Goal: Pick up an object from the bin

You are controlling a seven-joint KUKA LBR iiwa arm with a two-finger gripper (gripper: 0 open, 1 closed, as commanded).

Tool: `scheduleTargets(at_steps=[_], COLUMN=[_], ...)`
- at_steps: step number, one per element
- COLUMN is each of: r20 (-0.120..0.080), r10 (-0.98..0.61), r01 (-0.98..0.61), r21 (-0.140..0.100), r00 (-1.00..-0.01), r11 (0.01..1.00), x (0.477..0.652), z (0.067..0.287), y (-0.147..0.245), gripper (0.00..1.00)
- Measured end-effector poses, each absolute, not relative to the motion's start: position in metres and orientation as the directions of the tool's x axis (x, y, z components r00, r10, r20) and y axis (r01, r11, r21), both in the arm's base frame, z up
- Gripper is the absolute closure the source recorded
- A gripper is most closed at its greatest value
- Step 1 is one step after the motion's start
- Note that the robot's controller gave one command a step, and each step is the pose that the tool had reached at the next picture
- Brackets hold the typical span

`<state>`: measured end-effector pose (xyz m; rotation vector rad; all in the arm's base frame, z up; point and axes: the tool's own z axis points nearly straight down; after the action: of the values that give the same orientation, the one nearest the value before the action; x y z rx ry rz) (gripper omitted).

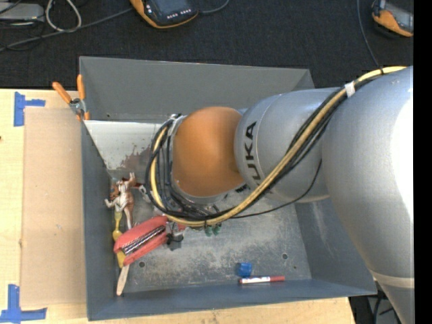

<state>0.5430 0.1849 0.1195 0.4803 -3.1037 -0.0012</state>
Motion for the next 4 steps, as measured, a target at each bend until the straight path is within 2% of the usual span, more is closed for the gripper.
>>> scheduleTargets(at_steps=[1,2,3,4], r20=[-0.009,0.010,-0.004,0.007], r10=[-0.290,-0.280,-0.278,-0.253], r01=[-0.290,-0.280,-0.278,-0.253], r21=[0.001,-0.001,0.001,0.001], r00=[-0.957,-0.960,-0.961,-0.968], r11=[0.957,0.960,0.961,0.968], x=[0.557,0.549,0.585,0.558], z=[0.118,0.110,0.129,0.071], y=[0.178,0.177,0.170,0.188], gripper=[1.00,1.00,1.00,1.00])
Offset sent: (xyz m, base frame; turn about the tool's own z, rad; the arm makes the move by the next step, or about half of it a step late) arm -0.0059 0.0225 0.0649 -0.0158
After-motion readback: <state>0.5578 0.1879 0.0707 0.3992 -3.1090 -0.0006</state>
